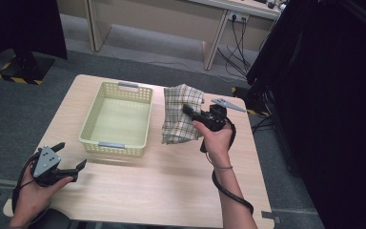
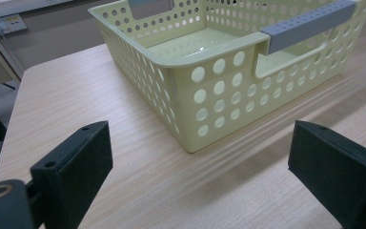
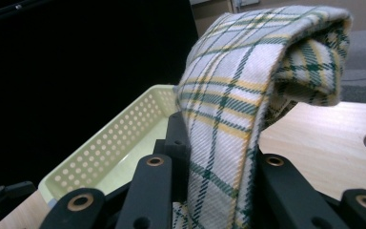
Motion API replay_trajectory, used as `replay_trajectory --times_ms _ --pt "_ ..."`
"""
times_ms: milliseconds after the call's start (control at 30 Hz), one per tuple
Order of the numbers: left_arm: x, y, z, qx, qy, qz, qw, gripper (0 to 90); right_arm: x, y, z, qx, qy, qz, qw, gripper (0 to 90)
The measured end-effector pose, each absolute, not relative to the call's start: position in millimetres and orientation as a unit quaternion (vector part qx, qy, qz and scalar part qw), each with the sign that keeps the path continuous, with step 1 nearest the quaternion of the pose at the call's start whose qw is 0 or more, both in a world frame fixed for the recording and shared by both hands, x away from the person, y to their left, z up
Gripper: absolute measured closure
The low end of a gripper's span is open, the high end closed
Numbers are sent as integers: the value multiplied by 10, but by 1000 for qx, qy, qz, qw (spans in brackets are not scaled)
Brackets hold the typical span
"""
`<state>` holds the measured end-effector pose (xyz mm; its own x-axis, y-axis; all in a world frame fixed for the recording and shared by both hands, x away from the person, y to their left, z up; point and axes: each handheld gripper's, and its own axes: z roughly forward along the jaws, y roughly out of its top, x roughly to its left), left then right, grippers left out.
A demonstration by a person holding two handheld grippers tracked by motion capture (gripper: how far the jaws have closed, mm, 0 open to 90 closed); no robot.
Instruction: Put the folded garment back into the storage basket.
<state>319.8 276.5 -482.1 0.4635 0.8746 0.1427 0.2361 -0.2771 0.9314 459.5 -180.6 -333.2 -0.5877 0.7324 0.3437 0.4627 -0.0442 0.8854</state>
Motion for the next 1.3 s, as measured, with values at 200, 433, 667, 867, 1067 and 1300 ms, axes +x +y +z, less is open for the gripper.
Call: replay_trajectory --times_ms 200,433,667,867,1067,1300 --pt "3198 2765 -4822 720 385 345 462 70 4647 -1681 -3235 431 680 582 115 758" --pt "3198 2763 -4821 721 384 345 461 71 4701 -1549 -3167 429 675 590 111 758" --pt "3197 2764 -4821 721 385 345 461 72 4754 -1394 -3136 426 672 597 102 758" --pt "3198 2765 -4821 721 385 345 461 72 4799 -1263 -3111 425 671 600 96 758" --pt "3199 2766 -4821 721 385 344 462 73 4834 -1137 -3098 423 671 603 88 758" --pt "3199 2768 -4821 720 386 344 462 74 4873 -1000 -3101 424 671 604 79 758"
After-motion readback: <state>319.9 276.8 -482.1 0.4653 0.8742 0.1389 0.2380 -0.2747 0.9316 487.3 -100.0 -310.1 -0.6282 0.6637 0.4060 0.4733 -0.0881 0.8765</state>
